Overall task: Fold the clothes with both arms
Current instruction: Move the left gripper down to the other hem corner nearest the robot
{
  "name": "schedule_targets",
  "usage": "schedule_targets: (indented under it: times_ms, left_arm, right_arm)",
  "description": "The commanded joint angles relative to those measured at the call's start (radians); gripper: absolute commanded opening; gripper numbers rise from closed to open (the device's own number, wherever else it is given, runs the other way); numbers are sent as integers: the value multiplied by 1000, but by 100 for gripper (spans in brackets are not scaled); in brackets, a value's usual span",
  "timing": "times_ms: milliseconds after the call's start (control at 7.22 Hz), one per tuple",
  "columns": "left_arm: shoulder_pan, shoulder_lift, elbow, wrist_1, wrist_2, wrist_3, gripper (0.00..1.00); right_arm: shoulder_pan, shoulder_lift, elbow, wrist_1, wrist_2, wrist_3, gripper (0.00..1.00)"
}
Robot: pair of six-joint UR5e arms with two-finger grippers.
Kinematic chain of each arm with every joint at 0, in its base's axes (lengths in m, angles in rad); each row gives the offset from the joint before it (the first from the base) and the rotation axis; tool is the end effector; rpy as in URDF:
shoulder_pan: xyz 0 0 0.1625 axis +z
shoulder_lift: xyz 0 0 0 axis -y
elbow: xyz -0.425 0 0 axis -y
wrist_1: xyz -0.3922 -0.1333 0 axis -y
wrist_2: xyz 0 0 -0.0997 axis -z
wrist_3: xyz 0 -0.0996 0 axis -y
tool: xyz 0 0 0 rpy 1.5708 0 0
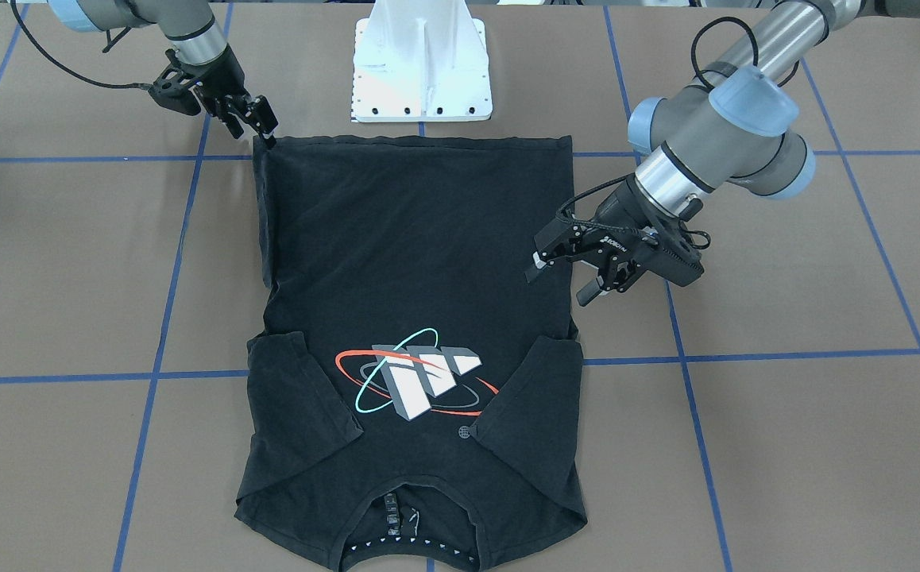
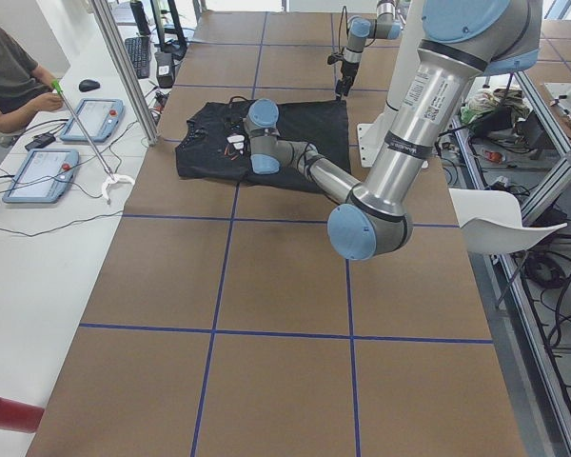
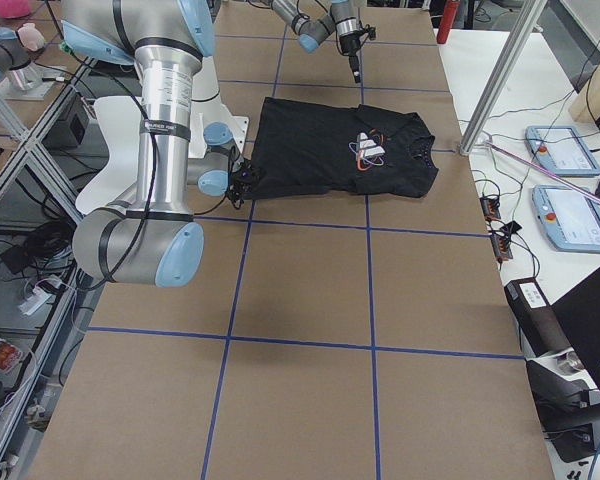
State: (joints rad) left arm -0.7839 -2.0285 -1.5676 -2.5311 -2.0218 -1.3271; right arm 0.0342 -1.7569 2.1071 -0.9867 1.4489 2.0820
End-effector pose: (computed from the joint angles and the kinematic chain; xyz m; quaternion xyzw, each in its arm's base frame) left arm 0.3928 -0.5185 0.2870 0.1633 0.6352 -0.0576 0.7527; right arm -0.4233 -0.1600 0.4242 -0.0533 -0.4496 0.2664 0.8509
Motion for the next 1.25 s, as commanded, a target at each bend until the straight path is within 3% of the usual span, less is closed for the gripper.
schedule_targets:
  times_ms: [0,138,277,554,692,831,1107]
  left_arm:
    - [0,4,0,0,0,0,99]
    - [0,4,0,0,0,0,99]
    - [0,5,1,0,0,0,99]
    - [0,7,1,0,0,0,99]
    - [0,7,3,0,0,0,99]
    - [0,7,3,0,0,0,98]
    - [-2,7,-6,0,-3,0,98]
  right_arm:
    - [-19,-3,-4,-1,-1,3,83]
    - [-23,-1,-5,-1,-1,3,81]
    - [-27,-1,-6,0,-1,4,68]
    - [-25,-1,-6,0,-2,27,26]
    - [-31,-3,-6,0,-16,27,0]
    - [-62,-1,-6,0,-63,26,0]
    - [-59,-1,5,0,-68,27,0]
